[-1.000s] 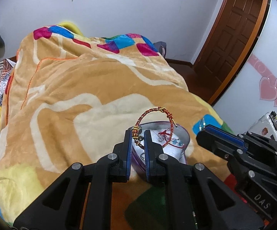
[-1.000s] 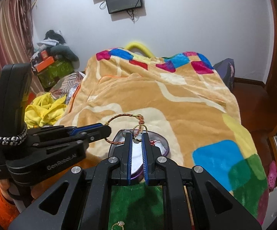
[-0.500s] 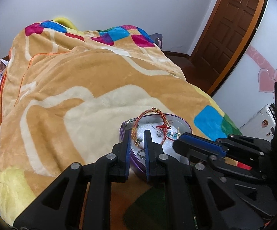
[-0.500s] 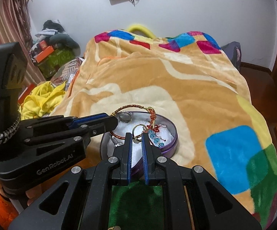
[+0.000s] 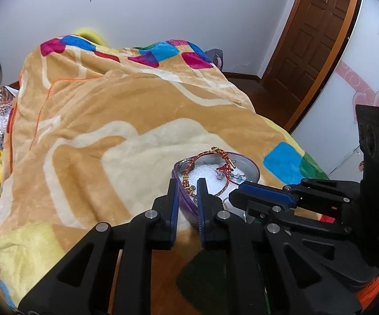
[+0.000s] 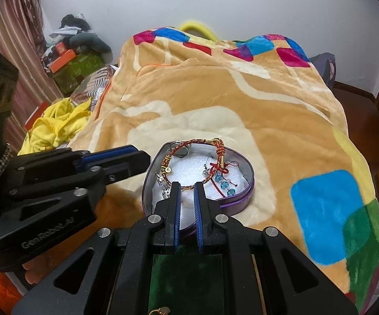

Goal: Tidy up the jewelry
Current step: 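Open both tools to drop the bracelet and hoop earring into the tin, then move the left tool to the gold ring and the right tool to the small silver ring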

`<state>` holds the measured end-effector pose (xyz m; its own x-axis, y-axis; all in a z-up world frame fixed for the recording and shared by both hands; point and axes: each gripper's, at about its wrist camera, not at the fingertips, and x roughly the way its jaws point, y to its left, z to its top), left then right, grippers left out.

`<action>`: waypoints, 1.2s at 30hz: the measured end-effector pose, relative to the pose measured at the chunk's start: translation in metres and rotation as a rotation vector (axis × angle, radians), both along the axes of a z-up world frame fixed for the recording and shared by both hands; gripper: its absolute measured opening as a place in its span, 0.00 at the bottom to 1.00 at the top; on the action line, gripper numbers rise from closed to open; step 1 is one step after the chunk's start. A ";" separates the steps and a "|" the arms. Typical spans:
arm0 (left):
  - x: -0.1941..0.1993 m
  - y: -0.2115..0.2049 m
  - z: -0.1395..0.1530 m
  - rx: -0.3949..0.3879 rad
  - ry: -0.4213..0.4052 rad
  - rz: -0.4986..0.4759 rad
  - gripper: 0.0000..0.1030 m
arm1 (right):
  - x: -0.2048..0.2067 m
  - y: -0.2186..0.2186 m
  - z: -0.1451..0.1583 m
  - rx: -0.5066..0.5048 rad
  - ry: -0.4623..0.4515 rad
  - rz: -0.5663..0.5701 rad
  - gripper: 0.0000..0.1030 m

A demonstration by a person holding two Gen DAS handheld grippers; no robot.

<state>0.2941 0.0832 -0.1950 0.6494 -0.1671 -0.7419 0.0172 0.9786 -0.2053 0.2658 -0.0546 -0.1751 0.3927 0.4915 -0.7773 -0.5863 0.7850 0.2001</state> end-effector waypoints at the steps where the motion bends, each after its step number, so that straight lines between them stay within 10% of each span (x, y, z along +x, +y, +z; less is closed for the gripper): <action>1: -0.002 0.001 0.002 0.001 -0.002 0.001 0.10 | 0.000 0.000 0.001 -0.004 0.001 -0.002 0.09; 13: -0.030 -0.002 0.033 0.033 -0.062 0.007 0.30 | -0.024 -0.016 0.033 -0.009 -0.085 -0.044 0.11; 17: -0.042 -0.005 0.043 0.031 -0.077 0.009 0.40 | -0.034 -0.026 0.046 -0.003 -0.121 -0.064 0.31; 36: -0.090 -0.043 0.022 0.051 0.014 -0.073 0.41 | -0.085 -0.060 0.045 -0.064 -0.168 -0.118 0.38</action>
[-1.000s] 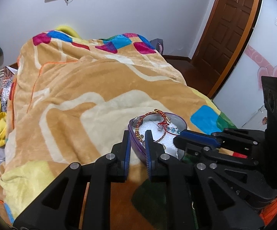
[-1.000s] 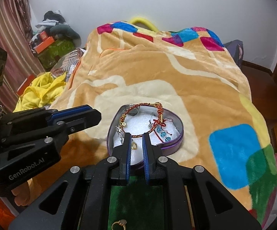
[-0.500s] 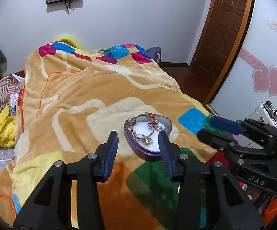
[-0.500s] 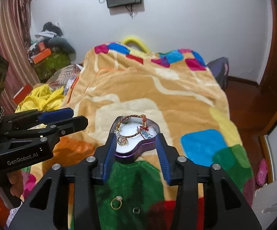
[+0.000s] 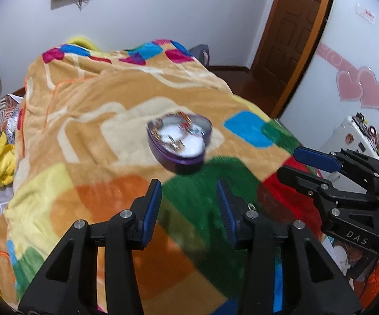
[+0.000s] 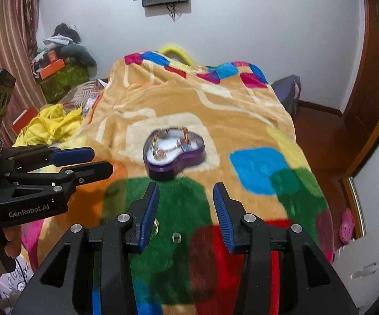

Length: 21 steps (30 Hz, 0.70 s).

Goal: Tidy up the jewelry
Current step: 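Move the left tool to the gold ring and the right tool to the small silver ring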

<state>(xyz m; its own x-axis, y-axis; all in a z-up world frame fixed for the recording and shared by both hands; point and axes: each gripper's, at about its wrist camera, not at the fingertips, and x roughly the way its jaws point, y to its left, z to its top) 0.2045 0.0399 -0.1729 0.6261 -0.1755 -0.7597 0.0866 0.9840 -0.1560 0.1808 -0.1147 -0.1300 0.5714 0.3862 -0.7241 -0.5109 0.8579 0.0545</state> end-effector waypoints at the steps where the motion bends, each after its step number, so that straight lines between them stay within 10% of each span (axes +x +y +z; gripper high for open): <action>1: -0.001 -0.003 -0.003 -0.001 0.009 -0.007 0.41 | -0.004 -0.003 -0.002 -0.002 0.004 -0.005 0.38; 21: -0.001 -0.046 -0.058 -0.007 0.126 -0.092 0.36 | -0.021 -0.035 -0.044 -0.012 0.110 -0.064 0.38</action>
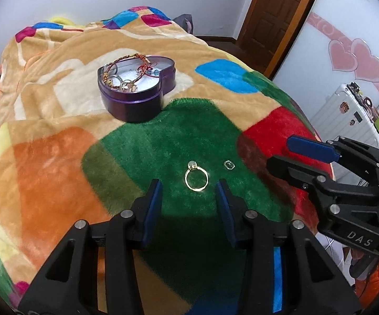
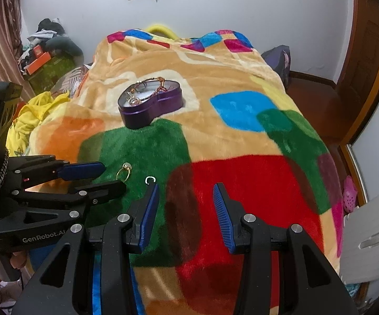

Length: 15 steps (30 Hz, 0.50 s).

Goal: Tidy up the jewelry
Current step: 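Move the left tool to the gold ring and the right tool to the small silver ring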

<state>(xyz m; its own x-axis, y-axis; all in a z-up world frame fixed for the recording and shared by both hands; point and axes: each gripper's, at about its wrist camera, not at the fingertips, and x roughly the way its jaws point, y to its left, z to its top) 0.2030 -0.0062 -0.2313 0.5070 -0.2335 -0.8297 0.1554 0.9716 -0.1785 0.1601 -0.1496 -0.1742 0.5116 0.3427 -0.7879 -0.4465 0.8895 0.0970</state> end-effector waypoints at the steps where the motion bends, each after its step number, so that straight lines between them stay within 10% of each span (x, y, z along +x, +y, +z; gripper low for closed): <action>1: 0.001 0.000 -0.001 -0.003 0.001 -0.005 0.35 | 0.000 0.000 -0.001 0.002 0.002 0.000 0.38; 15: 0.005 0.005 0.000 -0.018 -0.028 0.030 0.17 | 0.006 0.021 -0.013 0.032 0.028 0.085 0.22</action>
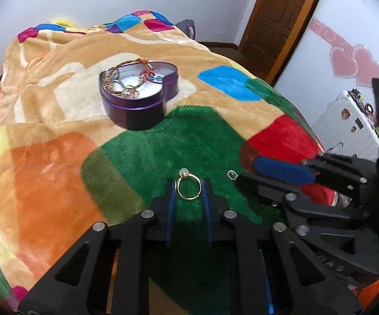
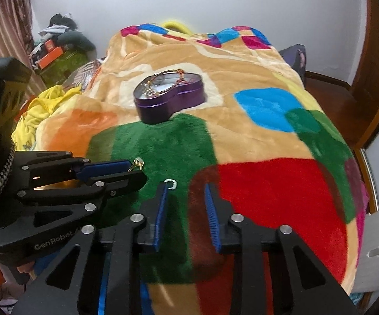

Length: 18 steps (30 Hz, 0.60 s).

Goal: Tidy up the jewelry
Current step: 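Move the left tool to the gold ring and the right tool to the small silver ring, then grasp the gold ring with the left tool while the right tool grasps the small silver ring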

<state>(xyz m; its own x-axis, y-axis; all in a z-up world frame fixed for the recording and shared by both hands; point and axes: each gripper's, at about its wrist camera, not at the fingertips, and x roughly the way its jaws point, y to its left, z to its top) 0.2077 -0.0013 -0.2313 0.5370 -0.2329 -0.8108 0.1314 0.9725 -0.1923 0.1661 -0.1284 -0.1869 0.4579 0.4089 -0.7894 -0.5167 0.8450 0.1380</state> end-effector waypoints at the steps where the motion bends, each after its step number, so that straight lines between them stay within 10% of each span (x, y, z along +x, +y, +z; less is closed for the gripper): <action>1: 0.000 0.002 0.001 -0.001 -0.002 0.006 0.17 | 0.001 0.002 -0.001 0.003 0.006 0.007 0.20; 18: -0.002 0.010 0.023 0.020 -0.064 0.023 0.17 | 0.005 0.006 0.004 0.033 -0.016 0.017 0.09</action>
